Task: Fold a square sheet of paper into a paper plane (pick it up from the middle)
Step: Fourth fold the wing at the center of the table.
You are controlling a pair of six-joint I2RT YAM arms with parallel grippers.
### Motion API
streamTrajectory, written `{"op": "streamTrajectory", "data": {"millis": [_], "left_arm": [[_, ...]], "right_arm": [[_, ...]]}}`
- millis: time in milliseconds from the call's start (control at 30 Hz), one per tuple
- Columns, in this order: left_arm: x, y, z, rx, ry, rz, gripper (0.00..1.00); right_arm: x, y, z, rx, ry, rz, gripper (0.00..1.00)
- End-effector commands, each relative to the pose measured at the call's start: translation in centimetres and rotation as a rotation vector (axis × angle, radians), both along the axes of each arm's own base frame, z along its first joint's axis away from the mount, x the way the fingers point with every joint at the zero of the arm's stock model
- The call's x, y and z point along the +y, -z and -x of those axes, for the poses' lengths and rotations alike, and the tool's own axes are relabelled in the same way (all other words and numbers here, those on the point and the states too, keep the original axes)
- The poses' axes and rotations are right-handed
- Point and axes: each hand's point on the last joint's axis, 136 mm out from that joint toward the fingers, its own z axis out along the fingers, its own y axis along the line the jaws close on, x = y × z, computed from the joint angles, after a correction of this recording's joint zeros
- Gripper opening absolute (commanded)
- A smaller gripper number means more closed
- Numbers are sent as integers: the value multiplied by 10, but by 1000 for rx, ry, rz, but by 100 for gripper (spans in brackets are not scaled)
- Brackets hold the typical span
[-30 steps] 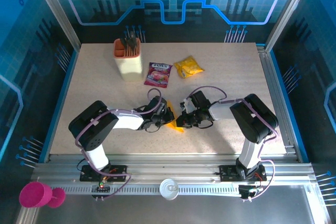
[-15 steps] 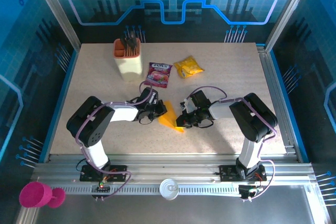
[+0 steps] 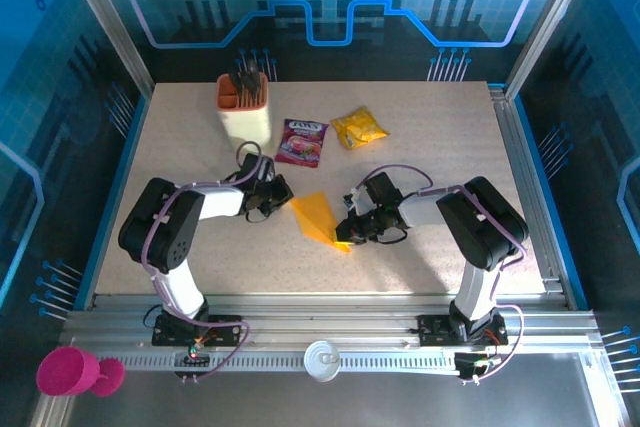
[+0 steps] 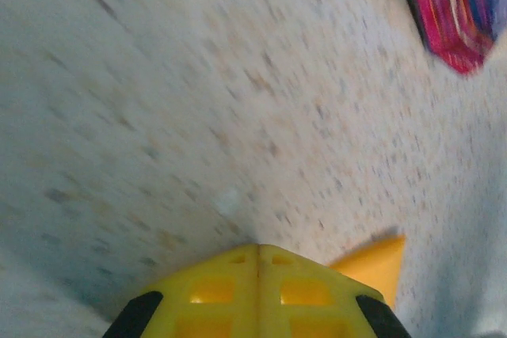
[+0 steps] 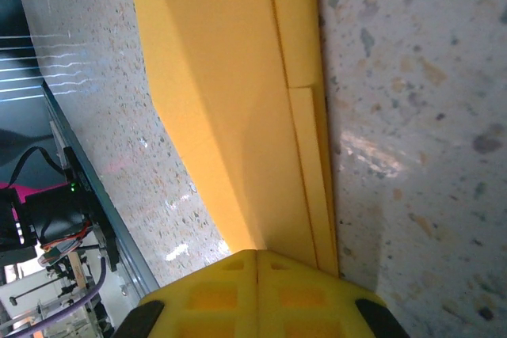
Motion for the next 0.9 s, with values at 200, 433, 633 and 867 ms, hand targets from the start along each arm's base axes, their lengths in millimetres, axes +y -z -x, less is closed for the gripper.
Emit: {"op": "streamTrajectory", "data": {"millis": [200,433,633,867], "left_arm": [[55,-21,7,-24,-82,-222,0],[-54,-45,35,-125,191,-164,0],[-94,-13,43,-89,246,-121,0],[-75,32,60,52,203,-202,0]], "right_arm": [[-61,78,39,144,59,335,0],[-58,79,39,143,53,322,0],[-54,80,39,141,40,298,0],[-46,67,46,103,4,223,0]]}}
